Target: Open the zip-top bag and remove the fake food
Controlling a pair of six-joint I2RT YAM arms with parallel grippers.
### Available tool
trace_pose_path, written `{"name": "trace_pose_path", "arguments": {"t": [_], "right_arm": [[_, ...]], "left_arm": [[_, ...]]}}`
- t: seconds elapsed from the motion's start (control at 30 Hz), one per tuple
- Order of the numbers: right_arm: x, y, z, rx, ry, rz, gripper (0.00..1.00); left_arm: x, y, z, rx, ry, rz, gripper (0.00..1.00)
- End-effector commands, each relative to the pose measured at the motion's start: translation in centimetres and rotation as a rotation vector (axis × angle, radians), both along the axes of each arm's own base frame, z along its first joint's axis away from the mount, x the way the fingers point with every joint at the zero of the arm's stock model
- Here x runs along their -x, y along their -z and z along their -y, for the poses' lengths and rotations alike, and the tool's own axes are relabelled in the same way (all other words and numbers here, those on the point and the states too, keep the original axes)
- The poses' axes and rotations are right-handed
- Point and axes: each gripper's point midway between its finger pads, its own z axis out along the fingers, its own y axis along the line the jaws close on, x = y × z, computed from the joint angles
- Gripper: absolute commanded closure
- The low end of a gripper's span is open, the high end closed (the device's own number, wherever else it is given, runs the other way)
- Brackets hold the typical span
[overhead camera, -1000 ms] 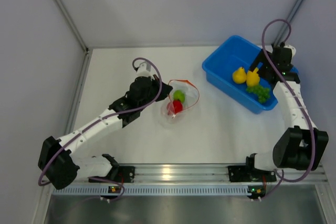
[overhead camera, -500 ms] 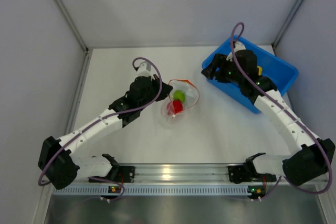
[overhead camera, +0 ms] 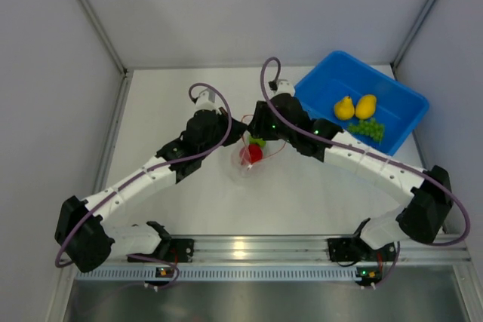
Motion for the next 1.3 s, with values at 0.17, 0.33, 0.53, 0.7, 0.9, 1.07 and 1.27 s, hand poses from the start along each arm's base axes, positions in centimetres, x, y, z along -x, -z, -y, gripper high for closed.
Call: {"name": "trace_pose_path", "arguments": {"t": [0.17, 0.33, 0.53, 0.7, 0.9, 1.07, 1.27], "right_arm": [[-0.7, 5.5, -1.9, 0.025, 0.125, -0.048, 0.6], [-1.6, 8.2, -2.0, 0.079, 0.163, -0.069, 0.59], [-2.2, 11.3, -2.9, 0.1, 0.177, -0.11, 0.5], [-2.3, 13.6, -3.0, 0.127, 0.189, -0.139, 0.43], [-2.2, 15.8, -2.7, 0.179, 0.188, -0.169, 0.39], [-2.3, 17.8, -2.1, 0.217, 0.196, -0.202, 0.31], [-2.3, 19.9, -2.2, 0.25, 0.189, -0.234, 0.25]], "left_arm": [[-0.7, -2.2, 0.3, 0.08, -0.024, 0.047, 1.0], [-0.7, -2.1, 0.4, 0.083, -0.022, 0.044, 1.0], [-0.7, -2.2, 0.2, 0.08, -0.025, 0.049, 1.0], [-0.7, -1.8, 0.0, 0.067, -0.033, 0.051, 1.0], [-0.7, -1.4, -0.4, 0.05, -0.043, 0.053, 1.0], [-0.6, -1.0, -0.6, 0.038, -0.045, 0.054, 1.0], [-0.6, -0.6, -0.7, 0.024, -0.045, 0.053, 1.0]]}}
